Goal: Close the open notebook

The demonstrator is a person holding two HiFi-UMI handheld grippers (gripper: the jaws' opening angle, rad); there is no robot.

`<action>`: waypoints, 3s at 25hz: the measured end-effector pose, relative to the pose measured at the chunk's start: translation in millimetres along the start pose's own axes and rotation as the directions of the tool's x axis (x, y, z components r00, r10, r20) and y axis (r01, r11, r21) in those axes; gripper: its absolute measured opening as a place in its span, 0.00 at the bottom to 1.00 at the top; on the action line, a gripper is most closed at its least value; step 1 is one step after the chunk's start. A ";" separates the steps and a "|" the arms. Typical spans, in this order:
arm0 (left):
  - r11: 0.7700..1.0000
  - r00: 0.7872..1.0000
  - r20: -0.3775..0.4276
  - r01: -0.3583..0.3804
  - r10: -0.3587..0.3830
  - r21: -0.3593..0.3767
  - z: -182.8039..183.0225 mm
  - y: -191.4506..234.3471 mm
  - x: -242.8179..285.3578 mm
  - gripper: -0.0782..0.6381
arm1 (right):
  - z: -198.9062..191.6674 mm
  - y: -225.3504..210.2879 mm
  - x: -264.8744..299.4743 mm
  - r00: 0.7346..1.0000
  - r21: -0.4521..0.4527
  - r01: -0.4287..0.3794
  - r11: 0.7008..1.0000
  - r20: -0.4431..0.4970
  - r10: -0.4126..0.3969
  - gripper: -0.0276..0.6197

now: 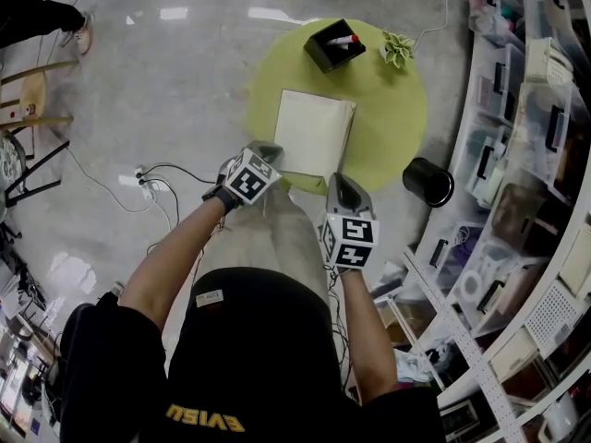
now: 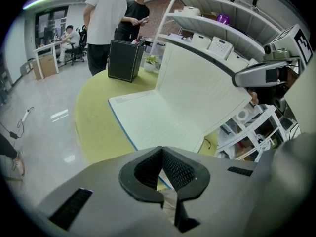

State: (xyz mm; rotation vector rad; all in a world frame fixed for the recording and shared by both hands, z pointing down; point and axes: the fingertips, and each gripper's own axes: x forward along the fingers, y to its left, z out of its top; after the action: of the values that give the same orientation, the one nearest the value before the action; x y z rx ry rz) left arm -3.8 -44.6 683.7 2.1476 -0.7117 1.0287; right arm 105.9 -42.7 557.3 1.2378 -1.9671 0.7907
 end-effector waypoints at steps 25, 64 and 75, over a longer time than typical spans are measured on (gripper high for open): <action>0.991 0.999 0.040 -0.030 0.035 -0.131 -16.8 19.1 -13.5 0.12 | 2.2 32.3 16.5 0.998 -0.032 -0.059 0.998 -0.006 0.059 0.06; 0.994 0.996 0.055 -0.059 0.064 -0.090 -30.0 27.5 -31.3 0.12 | -1.8 71.3 53.7 0.989 -0.084 -0.134 0.987 -0.066 0.129 0.06; 0.990 0.995 0.075 -0.061 0.071 -0.126 -31.7 29.5 -39.3 0.12 | -2.3 80.9 60.9 0.987 -0.101 -0.142 0.985 -0.087 0.134 0.08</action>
State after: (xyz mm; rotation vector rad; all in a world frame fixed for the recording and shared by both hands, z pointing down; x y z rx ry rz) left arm -60.6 -32.7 676.3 2.0797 -0.8670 0.9127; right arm 12.3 -42.5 595.9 1.0015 -2.0189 0.7801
